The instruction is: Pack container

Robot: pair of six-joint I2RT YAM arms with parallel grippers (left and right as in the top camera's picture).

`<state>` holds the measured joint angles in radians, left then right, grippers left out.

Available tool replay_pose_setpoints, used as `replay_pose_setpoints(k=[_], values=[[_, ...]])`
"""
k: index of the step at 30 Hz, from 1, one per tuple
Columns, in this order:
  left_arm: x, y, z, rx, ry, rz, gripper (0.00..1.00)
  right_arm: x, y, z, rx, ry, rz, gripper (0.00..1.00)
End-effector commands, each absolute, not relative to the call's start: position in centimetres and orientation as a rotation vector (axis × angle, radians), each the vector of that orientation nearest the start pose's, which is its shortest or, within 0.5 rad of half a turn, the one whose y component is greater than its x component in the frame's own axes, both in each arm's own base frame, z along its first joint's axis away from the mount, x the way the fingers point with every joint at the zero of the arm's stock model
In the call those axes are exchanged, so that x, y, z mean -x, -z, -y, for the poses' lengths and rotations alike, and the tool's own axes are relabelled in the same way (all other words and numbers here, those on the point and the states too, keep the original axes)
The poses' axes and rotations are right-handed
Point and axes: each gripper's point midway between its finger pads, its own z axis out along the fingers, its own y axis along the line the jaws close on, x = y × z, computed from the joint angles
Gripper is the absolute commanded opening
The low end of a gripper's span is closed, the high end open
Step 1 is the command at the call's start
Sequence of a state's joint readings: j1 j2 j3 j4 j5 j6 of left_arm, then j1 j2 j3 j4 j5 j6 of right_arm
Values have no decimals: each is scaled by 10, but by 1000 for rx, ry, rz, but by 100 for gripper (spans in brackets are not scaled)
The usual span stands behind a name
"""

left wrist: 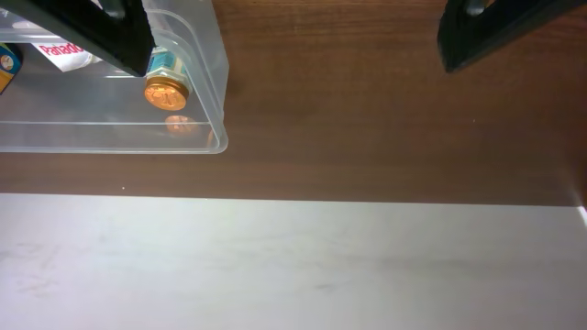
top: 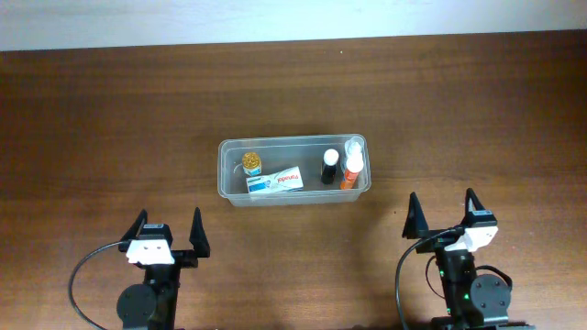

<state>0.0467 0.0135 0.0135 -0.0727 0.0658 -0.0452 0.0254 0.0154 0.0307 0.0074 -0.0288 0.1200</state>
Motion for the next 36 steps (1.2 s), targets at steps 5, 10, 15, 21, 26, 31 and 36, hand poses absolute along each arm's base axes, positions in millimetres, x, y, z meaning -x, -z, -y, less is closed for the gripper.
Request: replay_pose_setpoints(k=[5,10,15,21,26,31,36], values=[[-246,-158,-3,21,26,-1644,99,-246,-156,-9,-55,-116,-1647,99],[-246,-158,-3,21,27,-1644,99,-246,-156,-8,-60,-110,-1648,98],[-246,-158,-3,21,27,-1644,99,-246,-156,-12,20,-75,-1647,98],[-246,-158,-3,21,27,-1644,99,-246,-156,-12,57,-40,-1646,98],[-246,-158,-3,21,27,-1644,99,-246,-156,-13,36,-71,-1647,98],[-246,-158,-3,21,27,-1644,99,-246,-156,-13,21,-83,-1647,98],[-246,-158,-3,21,27,-1644,99,-246,-157,-13,22,-83,-1644,98]])
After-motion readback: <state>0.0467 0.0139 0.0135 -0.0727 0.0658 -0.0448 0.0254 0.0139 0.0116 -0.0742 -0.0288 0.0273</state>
